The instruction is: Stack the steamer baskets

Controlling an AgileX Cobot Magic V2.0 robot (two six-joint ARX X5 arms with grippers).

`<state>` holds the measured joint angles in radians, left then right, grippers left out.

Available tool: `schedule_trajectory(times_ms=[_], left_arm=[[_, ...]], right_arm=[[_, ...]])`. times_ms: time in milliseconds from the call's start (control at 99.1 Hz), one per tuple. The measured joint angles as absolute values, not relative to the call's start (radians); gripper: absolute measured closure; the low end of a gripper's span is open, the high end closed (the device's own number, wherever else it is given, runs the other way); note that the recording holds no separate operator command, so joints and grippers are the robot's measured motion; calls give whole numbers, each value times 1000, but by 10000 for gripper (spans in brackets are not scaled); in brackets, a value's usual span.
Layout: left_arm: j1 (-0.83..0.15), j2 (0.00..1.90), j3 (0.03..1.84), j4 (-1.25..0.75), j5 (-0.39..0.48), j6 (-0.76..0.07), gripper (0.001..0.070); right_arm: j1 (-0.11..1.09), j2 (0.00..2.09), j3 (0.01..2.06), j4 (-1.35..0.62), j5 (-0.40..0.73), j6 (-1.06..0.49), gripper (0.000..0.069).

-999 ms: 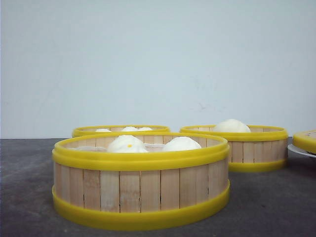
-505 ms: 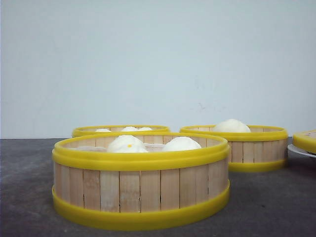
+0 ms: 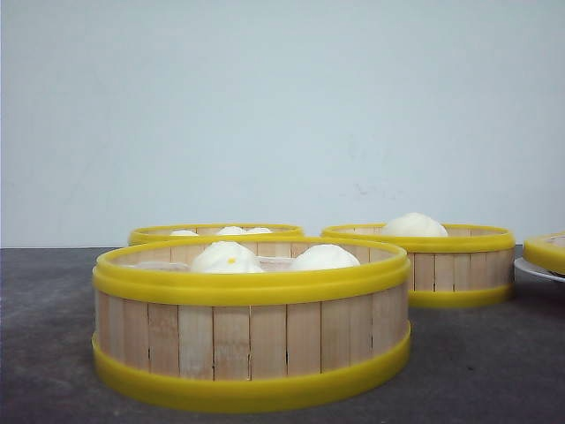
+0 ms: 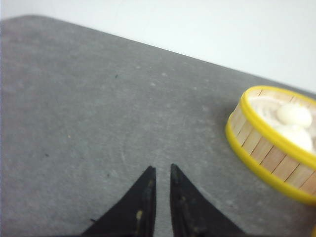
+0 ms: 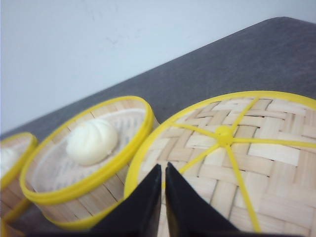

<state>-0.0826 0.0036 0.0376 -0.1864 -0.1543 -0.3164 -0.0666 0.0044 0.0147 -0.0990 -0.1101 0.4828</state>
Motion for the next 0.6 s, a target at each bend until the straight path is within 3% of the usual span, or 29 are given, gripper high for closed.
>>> schedule_trajectory(times_ms=[262, 595], left_arm=[[-83, 33, 84, -216, -155, -407, 685], [-83, 364, 467, -224, -155, -420, 685]], right_arm=[[-67, 36, 61, -108, -98, 614, 682], [-67, 365, 461, -144, -67, 542, 682]])
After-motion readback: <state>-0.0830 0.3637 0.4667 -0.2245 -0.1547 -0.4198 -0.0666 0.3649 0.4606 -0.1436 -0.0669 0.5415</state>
